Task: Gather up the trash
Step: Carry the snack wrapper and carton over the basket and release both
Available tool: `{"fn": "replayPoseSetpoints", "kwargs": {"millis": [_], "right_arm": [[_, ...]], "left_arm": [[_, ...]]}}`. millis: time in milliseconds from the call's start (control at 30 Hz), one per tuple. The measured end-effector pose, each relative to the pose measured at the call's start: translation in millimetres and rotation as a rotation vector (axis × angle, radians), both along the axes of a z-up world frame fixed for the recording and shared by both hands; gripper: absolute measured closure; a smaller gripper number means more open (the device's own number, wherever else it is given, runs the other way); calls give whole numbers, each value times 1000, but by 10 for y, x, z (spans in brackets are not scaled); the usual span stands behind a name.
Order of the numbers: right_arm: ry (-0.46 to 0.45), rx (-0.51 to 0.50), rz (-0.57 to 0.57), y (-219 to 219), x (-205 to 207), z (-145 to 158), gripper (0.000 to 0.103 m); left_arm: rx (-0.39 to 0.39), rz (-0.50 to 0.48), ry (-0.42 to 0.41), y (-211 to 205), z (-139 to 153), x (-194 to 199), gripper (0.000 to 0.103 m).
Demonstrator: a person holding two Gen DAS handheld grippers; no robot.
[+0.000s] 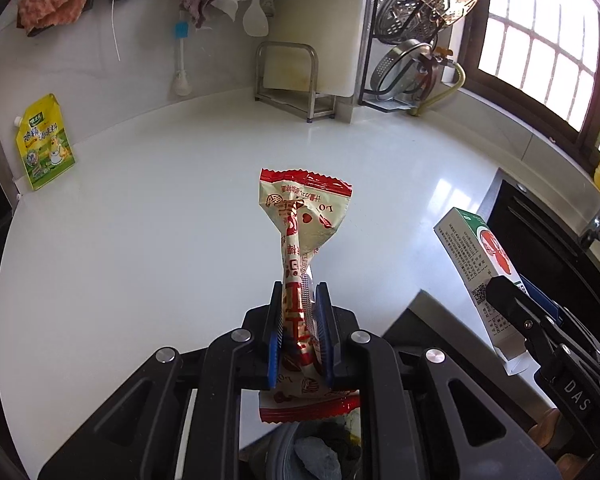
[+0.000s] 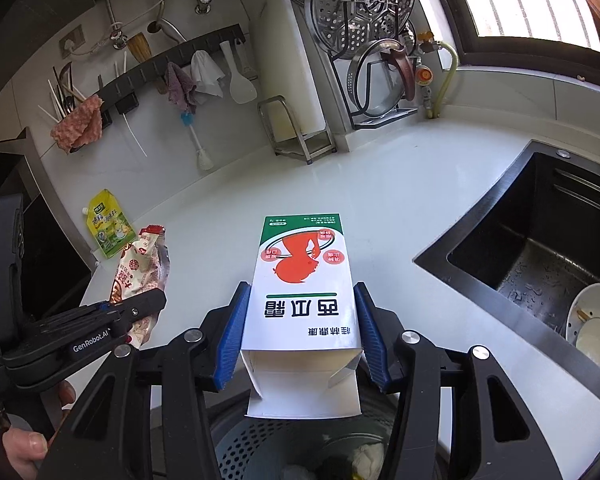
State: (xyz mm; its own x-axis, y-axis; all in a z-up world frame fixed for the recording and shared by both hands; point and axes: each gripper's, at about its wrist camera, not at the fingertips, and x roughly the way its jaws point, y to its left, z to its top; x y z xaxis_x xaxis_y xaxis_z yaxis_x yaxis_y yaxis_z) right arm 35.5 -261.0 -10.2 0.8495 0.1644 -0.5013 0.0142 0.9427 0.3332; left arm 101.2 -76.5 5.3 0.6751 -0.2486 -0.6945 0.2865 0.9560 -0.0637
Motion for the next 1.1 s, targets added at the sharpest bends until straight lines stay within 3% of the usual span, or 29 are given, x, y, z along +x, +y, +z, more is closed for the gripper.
{"fn": "replayPoseSetpoints", "kwargs": {"millis": [267,633,1100], "right_arm": [[1,-8,1,138,-682,-73,53],[40,-11,-7,179,-1295,-294,53],[158,-25,-3,156,-1486,-671,53]], "left_arm": [[15,-67,-17,-31,-111,-706,87],[-4,-113,48,-26,-447,-1235,87],[23,-125,140,-90,-838,-1369,87]]}}
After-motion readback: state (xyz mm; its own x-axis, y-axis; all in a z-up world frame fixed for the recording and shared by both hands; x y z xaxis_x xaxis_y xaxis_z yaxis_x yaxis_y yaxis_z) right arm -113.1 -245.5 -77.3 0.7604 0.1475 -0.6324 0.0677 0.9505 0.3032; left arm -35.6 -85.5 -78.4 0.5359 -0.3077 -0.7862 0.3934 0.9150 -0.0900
